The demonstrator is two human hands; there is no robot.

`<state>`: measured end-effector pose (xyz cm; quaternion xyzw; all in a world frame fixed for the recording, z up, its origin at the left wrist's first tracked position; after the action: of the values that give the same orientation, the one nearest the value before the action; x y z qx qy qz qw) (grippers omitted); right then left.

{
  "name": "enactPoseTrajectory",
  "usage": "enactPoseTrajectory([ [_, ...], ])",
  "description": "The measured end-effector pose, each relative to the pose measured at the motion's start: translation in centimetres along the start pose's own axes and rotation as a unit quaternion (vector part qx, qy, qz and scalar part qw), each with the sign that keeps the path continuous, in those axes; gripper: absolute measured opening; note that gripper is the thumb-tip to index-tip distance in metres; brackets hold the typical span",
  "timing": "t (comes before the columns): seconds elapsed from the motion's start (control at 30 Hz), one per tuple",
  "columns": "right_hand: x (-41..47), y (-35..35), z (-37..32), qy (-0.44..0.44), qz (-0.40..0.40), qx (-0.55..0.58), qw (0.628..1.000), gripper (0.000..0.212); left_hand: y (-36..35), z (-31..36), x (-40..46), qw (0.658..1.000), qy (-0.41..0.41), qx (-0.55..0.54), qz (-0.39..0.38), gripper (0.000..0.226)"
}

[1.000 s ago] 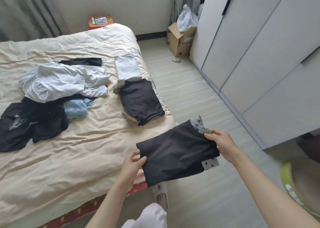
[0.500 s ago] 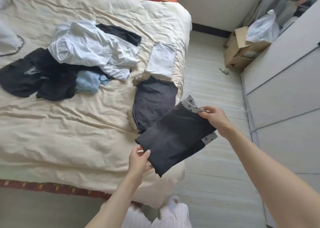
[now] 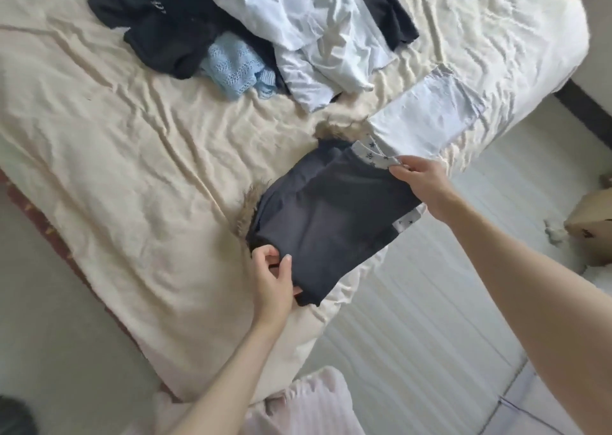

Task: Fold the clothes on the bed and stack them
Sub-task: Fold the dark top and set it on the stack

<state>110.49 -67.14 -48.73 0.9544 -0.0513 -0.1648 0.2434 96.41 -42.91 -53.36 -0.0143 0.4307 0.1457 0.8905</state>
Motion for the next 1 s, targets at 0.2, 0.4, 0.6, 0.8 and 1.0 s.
enactPoseTrajectory([
  [0.2,6.0,-1.8,4.7,-0.053,-0.071,-0.01,0.996,0.015,-2.3,-3.0,4.6,0.993,0.099,-0.043,0.048,0.016],
  [0.4,5.6,-3.8,6.2,0.086,-0.008,-0.31,0.947,0.04,-2.4,-2.7,4.7,0.956,-0.08,0.218,0.179,0.03],
  [0.6,0.1,-5.3,7.7,0.37,-0.152,-0.442,0.803,0.049,-4.6,-2.3,4.4,0.787,-0.249,0.562,0.057,0.074],
  [0.8,0.0,-5.3,9.5,0.22,-0.285,-0.502,0.786,0.057,-5.3,-2.4,6.8,0.698,-0.136,0.698,-0.089,0.08],
  [1.0,-2.5,-5.1,4.2,0.21,-0.284,-0.495,0.794,0.065,-1.8,2.2,4.0,0.71,-0.125,0.688,-0.087,0.065],
])
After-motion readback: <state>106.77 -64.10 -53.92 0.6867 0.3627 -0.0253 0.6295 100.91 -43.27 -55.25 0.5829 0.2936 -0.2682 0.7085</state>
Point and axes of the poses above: each hand's wrist, its own x-axis towards the middle knuckle, its own y-axis out of the back of the hand, z = x × y, the point moved 1 cm from there along x, towards the middle knuckle, and after that the axes turned 14 degrees about y, right-handed, at the moved point
